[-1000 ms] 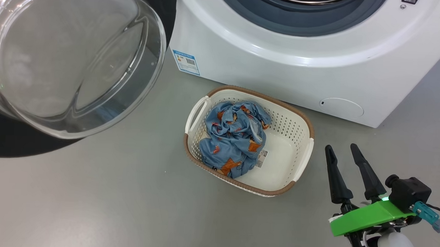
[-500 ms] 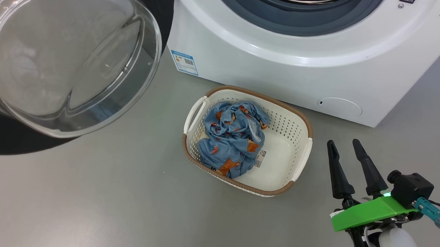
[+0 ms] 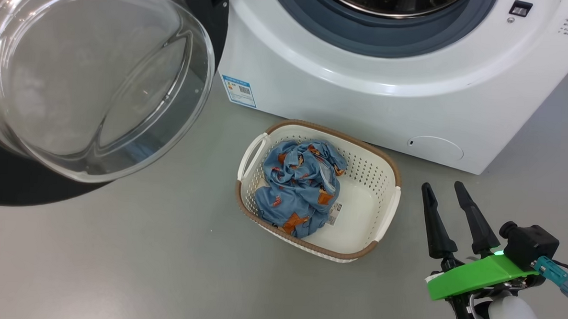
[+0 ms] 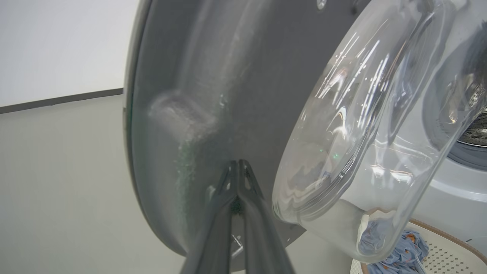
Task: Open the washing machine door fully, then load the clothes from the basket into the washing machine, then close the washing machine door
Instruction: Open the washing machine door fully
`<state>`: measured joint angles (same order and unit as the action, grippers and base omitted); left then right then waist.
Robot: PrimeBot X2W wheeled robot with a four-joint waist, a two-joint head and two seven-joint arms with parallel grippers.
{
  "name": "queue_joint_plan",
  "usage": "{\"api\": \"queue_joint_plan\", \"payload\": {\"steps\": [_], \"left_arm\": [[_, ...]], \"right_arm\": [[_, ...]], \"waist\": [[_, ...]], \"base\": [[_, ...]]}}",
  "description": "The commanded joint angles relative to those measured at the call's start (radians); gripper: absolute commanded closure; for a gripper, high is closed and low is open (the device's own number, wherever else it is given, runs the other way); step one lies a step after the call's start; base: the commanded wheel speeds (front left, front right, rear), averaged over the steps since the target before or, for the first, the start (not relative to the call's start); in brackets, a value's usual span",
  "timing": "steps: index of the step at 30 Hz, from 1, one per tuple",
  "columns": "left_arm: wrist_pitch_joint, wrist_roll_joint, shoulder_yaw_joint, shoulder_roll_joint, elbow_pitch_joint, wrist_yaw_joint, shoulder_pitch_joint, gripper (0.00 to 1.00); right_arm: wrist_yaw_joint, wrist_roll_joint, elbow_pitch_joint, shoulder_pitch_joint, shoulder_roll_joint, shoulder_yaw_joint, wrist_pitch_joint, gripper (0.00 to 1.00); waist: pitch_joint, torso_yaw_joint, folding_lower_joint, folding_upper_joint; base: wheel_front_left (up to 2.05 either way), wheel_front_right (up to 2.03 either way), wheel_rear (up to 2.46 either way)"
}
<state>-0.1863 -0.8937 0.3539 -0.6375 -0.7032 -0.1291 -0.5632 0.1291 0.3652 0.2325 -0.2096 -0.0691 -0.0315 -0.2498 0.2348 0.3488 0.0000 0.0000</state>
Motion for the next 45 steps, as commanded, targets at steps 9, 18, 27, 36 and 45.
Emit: {"api": "queue_joint_plan", "payload": {"steps": [9, 18, 27, 36, 45], "left_arm": [[-0.044, -0.037, -0.011, -0.080, 0.056, -0.001, 0.012, 1.00], [-0.067, -0.047, -0.035, -0.063, 0.134, 0.011, 0.094, 0.00], [-0.075, -0.028, -0.090, -0.026, 0.297, 0.058, 0.210, 0.00], [-0.075, 0.041, -0.199, 0.061, 0.467, 0.091, 0.343, 0.00], [-0.075, 0.120, -0.233, 0.138, 0.581, 0.107, 0.439, 0.00]], "right_arm": [[0.002, 0.014, -0.019, 0.024, 0.004, -0.034, -0.012, 0.00], [0.002, 0.030, -0.016, 0.045, -0.009, -0.045, -0.012, 0.00], [0.002, 0.038, -0.024, 0.056, -0.023, -0.054, -0.012, 0.00], [0.002, 0.043, -0.028, 0.067, -0.037, -0.067, -0.012, 0.00], [0.002, 0.041, -0.034, 0.068, -0.044, -0.078, -0.012, 0.00]], "waist": [[-0.044, -0.004, 0.0000, 0.0000], [-0.093, -0.016, 0.0000, 0.0000], [-0.120, -0.047, 0.0000, 0.0000], [-0.153, -0.116, 0.0000, 0.0000], [-0.172, -0.200, 0.0000, 0.0000]], "base": [[0.00, 0.00, 0.00], [0.00, 0.00, 0.00], [0.00, 0.00, 0.00], [0.00, 0.00, 0.00], [0.00, 0.00, 0.00]]}}
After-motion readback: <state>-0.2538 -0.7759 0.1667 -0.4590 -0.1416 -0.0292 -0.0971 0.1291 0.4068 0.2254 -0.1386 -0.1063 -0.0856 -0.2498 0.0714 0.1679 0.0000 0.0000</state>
